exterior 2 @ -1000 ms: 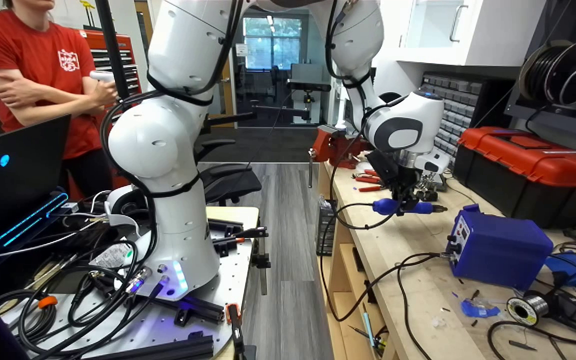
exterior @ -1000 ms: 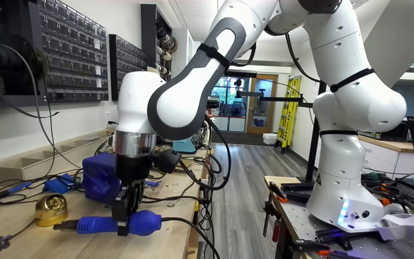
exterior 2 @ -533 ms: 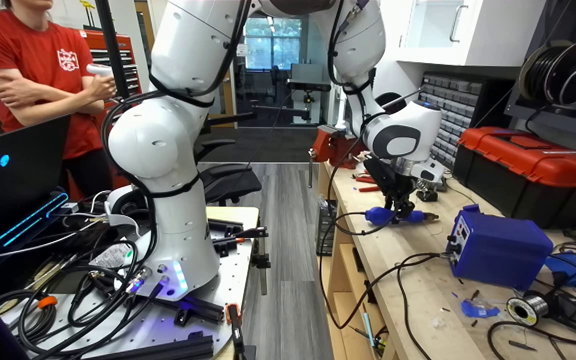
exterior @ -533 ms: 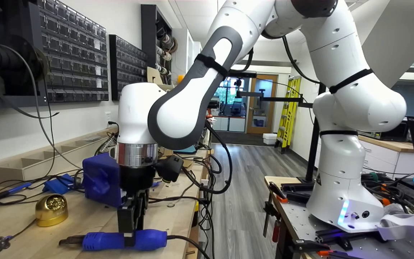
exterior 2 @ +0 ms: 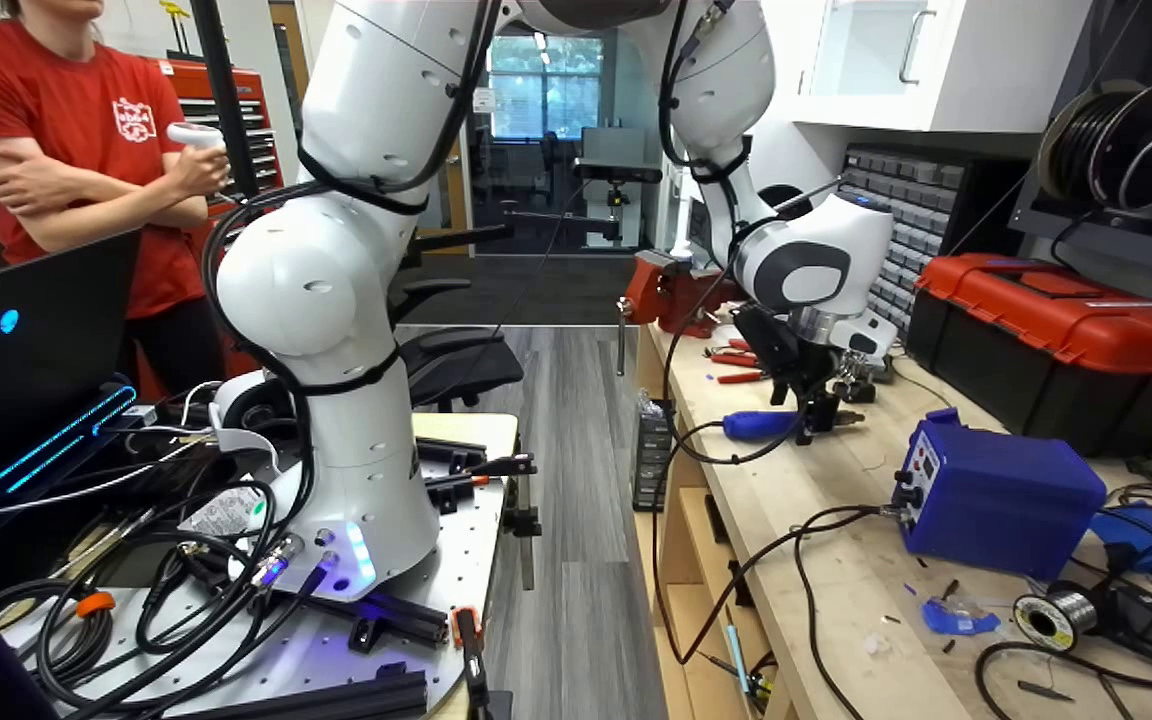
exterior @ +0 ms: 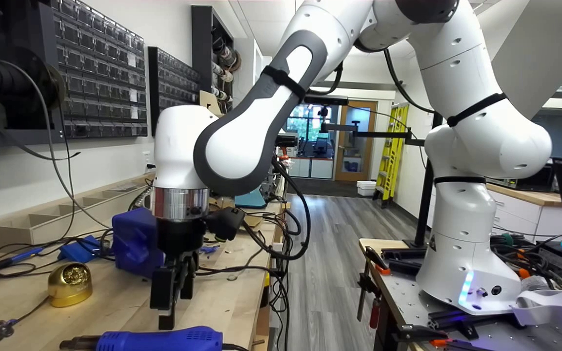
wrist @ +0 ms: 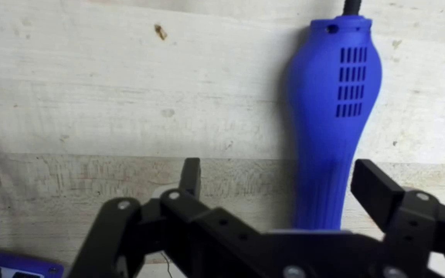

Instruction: Put the blue object on the work bench

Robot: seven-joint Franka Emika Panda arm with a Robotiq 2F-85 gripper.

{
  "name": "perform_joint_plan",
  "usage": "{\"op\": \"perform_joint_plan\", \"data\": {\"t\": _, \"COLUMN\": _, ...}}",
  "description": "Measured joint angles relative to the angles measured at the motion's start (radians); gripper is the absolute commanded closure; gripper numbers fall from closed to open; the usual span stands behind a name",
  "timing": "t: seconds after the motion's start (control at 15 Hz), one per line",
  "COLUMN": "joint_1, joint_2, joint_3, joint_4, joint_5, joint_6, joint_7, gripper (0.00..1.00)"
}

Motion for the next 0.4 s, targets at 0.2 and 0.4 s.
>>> {"op": "perform_joint_plan", "data": {"t": 0.2, "joint_1": -0.001, "joint_2": -0.001, "joint_3": 0.0, "joint_4": 0.01, "joint_5": 0.001, "joint_6": -0.006, "joint_7": 0.0, "gripper": 0.0}}
{"op": "perform_joint_plan", "data": {"t": 0.4, "joint_1": 0.0, "joint_2": -0.004, "joint_3": -0.003, "joint_4": 0.016, "joint_5": 0.001, "joint_6": -0.008, "joint_7": 0.004, "gripper": 0.0}}
